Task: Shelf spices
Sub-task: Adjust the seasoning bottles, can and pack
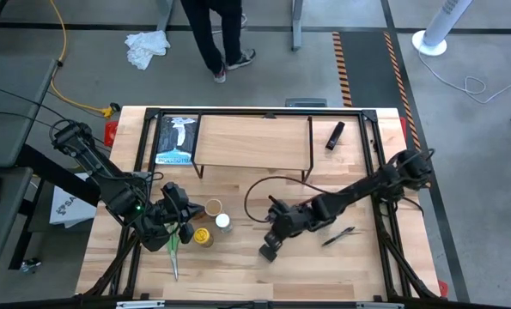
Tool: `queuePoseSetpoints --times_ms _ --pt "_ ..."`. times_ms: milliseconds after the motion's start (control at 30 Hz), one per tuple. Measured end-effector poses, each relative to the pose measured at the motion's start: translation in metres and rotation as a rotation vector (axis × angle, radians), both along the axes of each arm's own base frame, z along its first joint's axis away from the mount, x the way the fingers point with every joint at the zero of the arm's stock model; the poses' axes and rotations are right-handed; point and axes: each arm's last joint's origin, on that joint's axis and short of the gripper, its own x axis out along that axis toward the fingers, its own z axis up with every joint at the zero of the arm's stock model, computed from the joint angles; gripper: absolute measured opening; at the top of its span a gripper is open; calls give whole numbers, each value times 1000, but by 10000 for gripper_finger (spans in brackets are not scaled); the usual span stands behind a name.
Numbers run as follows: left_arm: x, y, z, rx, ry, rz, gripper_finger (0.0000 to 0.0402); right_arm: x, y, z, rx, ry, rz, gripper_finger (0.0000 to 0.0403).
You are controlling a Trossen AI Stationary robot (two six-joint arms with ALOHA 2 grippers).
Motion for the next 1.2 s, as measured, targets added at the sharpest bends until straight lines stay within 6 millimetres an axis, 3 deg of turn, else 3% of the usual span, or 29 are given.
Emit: queuePoseSetpoints --times_ms 133,333,533,833,1200 --pt "0 0 0 4 3 -2 0 -20 11 3 -39 190 90 0" --pt "0 0 0 17 9 -10 0 -44 53 -18 91 239 130 0" --pt "0 0 0 21 5 -6 0 -34 66 -27 141 105 64 0" --pt "0 0 0 12 4 -5 0 -3 45 -32 152 -31 55 0" --pt "0 0 0 9 6 -6 0 52 -10 -30 183 -363 -31 0"
